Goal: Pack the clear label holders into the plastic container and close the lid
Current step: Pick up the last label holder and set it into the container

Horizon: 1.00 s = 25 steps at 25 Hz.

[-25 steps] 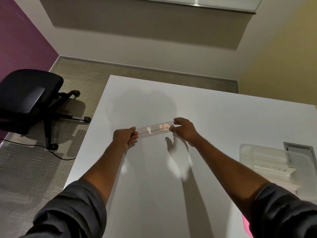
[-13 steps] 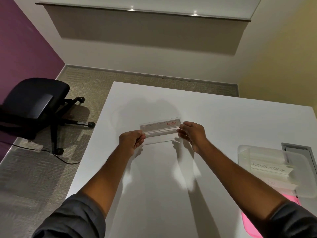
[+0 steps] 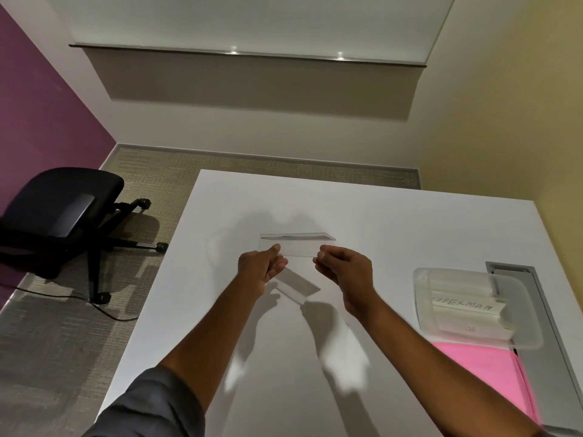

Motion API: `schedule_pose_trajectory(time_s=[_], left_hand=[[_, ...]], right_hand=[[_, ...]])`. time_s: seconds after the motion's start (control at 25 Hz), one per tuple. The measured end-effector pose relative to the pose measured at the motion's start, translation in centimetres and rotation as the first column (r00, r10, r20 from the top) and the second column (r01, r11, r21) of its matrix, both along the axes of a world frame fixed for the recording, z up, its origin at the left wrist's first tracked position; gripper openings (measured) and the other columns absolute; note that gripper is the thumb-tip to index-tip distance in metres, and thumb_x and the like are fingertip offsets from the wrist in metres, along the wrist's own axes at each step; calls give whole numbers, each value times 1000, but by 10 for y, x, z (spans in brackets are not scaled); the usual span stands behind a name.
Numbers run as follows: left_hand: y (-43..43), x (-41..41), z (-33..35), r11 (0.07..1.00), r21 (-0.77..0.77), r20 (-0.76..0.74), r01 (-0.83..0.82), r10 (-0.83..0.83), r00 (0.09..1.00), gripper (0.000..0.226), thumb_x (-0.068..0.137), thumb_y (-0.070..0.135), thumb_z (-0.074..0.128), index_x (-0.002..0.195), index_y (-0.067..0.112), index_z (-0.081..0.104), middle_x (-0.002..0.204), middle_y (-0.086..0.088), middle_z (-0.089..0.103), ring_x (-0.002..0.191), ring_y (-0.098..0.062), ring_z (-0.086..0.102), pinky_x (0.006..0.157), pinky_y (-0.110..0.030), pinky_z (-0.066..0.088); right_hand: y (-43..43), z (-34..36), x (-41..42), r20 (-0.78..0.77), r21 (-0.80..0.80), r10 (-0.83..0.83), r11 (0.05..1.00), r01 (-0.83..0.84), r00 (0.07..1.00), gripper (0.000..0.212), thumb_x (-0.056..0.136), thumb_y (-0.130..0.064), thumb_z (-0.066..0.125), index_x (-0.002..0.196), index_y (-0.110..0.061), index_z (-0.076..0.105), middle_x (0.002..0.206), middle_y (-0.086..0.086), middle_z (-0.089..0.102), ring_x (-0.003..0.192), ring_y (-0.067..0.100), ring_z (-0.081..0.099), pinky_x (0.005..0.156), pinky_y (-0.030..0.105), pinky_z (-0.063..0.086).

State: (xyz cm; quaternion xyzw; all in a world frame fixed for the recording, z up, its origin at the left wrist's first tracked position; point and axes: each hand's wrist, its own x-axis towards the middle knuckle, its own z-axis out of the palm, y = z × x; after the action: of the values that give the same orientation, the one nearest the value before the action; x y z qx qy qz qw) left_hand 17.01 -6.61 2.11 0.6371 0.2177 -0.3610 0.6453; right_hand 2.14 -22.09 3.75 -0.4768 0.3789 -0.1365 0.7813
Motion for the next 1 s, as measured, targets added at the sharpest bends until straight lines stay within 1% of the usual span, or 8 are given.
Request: schedule_pose_trajectory(time_s=[0.2,0.32,0.44,0.6,0.72,0.84,0.92,1.0], left_hand=[[-21,-23,19,996,-89,-33,20,-23,999,48,92,28,85,120,-8,69,107,-24,80,82,-28,83,83,-39,70],[-25,-28,27,988,-136,-53,67,-75,996,57,91,40,84,127,-1,65,118,-22,77,101,-34,81,96,-48,66],[-23,-28,33,981,-151,-51,119,-128,990,60,91,41,84,131,1,63,121,-23,76,109,-37,79,95,-48,66],[-16,-25,40,973,-187,-16,137,-142,990,46,95,29,81,131,4,65,113,-23,78,98,-37,79,85,-45,68],[-7,-18,43,958,-214,3,190,-194,981,46,98,27,76,138,6,65,121,-24,77,103,-37,75,95,-48,65],[1,-14,46,928,-180,32,325,-325,945,44,100,30,73,137,7,70,128,-27,74,104,-35,70,96,-48,60],[4,-13,48,909,-147,52,389,-386,921,41,101,31,71,135,8,72,131,-28,72,105,-35,67,100,-52,57],[8,-13,49,879,-117,84,462,-454,887,39,102,34,69,133,11,73,132,-24,73,107,-35,68,103,-55,56]], right_hand=[[31,5,-9,-42,-138,20,990,-26,999,19,81,-17,93,100,-16,88,100,6,86,98,24,84,96,41,66],[42,7,-14,-62,-252,50,966,-64,997,15,83,-28,91,97,-27,88,97,-3,86,95,15,83,96,42,66],[47,9,-18,-94,-375,65,922,-96,993,14,86,-31,87,100,-32,88,98,-10,86,95,8,82,95,41,66],[44,10,-28,-104,-489,104,861,-141,989,15,88,-23,84,100,-31,87,99,-14,85,93,7,81,92,39,67],[27,10,-38,-148,-525,53,842,-124,988,11,88,-20,85,98,-26,86,94,-11,85,81,11,82,87,45,68],[-1,19,-41,-167,-538,42,833,-127,985,17,90,-12,85,106,-17,84,96,-3,84,84,16,81,86,49,68],[-21,27,-38,-186,-595,54,789,-156,981,24,89,-8,85,112,-13,82,105,-1,83,86,13,79,87,47,68],[-39,34,-37,-230,-667,95,710,-228,968,34,85,-9,88,117,-16,79,114,-2,79,89,8,76,85,38,64]])
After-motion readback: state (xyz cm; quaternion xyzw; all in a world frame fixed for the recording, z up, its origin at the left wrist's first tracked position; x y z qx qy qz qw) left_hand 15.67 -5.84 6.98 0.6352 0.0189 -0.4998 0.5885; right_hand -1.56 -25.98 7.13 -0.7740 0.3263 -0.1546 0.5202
